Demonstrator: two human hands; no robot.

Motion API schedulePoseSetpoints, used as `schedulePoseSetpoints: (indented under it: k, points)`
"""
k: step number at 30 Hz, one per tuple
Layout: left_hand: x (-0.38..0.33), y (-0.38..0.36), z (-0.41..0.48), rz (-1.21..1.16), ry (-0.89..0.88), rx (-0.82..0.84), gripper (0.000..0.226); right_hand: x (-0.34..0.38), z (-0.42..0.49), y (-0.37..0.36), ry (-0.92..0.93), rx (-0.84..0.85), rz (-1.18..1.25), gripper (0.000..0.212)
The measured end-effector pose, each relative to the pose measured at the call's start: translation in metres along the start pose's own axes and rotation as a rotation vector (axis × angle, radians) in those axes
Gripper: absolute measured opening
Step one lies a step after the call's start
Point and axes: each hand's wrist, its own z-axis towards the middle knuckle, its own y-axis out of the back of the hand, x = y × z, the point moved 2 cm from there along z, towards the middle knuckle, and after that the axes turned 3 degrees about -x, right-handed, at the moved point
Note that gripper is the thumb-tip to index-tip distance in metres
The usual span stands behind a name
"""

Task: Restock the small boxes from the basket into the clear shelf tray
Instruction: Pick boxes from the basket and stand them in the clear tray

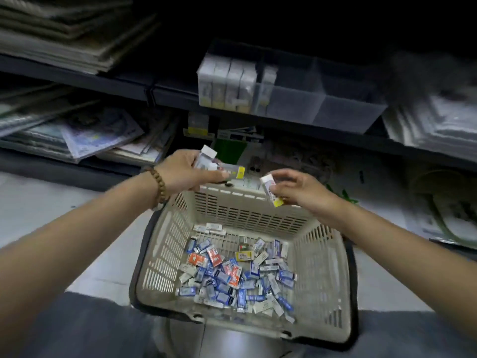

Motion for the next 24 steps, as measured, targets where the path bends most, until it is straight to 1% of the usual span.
schedulePoseSetpoints:
  k: [2, 4, 6, 8, 10, 12, 15, 18, 21, 24]
  points:
    - [-0.021, 0.004, -0.006, -0.002, -0.023, 0.039, 0.027, 0.036, -0.025, 0.012, 0.094, -0.026, 0.068, 0.016]
    - [-0.035, 0.0, -0.014, -0.085, -0.037, 0.084, 0.029, 0.057, -0.047, 0.019, 0.174, -0.04, 0.13, 0.017]
    - [-0.043, -0.009, -0.021, -0.178, -0.06, 0.115, 0.038, 0.066, -0.063, 0.02, 0.23, -0.051, 0.235, 0.026]
    - [-0.051, -0.019, -0.023, -0.214, -0.102, 0.136, 0.048, 0.07, -0.069, 0.019, 0.231, -0.058, 0.341, 0.037]
    - [-0.06, -0.03, -0.023, -0.236, -0.149, 0.149, 0.045, 0.074, -0.069, 0.016, 0.235, -0.045, 0.38, 0.04]
    - [-0.068, -0.037, -0.02, -0.282, -0.17, 0.119, 0.043, 0.077, -0.067, 0.014, 0.236, -0.04, 0.39, 0.041]
    - [-0.07, -0.042, -0.015, -0.246, -0.162, 0.014, 0.039, 0.075, -0.063, 0.012, 0.201, -0.057, 0.366, 0.042]
    - [-0.069, -0.048, -0.011, -0.228, -0.192, -0.009, 0.037, 0.07, -0.059, 0.01, 0.177, -0.09, 0.355, 0.031]
    - [-0.072, -0.053, -0.012, -0.212, -0.268, 0.031, 0.028, 0.069, -0.058, 0.008, 0.202, -0.134, 0.31, 0.022]
    - [-0.071, -0.057, -0.014, -0.166, -0.322, 0.116, 0.036, 0.068, -0.059, 0.01, 0.242, -0.18, 0.25, 0.019]
